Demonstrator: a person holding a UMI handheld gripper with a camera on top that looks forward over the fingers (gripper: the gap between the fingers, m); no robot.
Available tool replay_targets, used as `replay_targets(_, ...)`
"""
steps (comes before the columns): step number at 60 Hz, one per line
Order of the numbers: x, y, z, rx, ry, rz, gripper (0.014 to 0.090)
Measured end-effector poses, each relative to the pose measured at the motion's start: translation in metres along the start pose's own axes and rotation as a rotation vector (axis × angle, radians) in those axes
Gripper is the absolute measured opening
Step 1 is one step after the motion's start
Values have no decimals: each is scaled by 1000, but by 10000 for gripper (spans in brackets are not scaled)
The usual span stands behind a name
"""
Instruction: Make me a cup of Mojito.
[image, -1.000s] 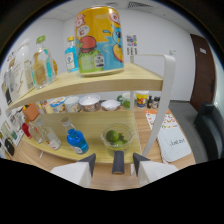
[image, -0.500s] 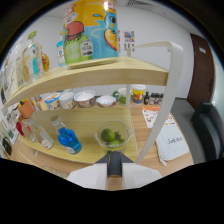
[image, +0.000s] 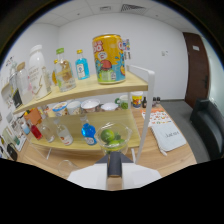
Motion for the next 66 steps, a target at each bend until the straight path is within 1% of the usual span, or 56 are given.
replay_targets(10,-25,37,-11,-20,-8,52,161)
replay_targets(18,-41,61,-12,-40,10,40,159)
replay_targets(29,-56,77,-8,-33,67,-66,161)
replay_targets(38,-63,71,-2,1,145,-303,159)
replay_targets(43,-64,61,-1,31,204,-490,159)
replay_targets(50,-69,47,0,67,262,-742,159)
replay_targets(57,-73,34,-1,95,311,-1027,158)
replay_targets(66,-81,22,-4,138,351,-1337,159)
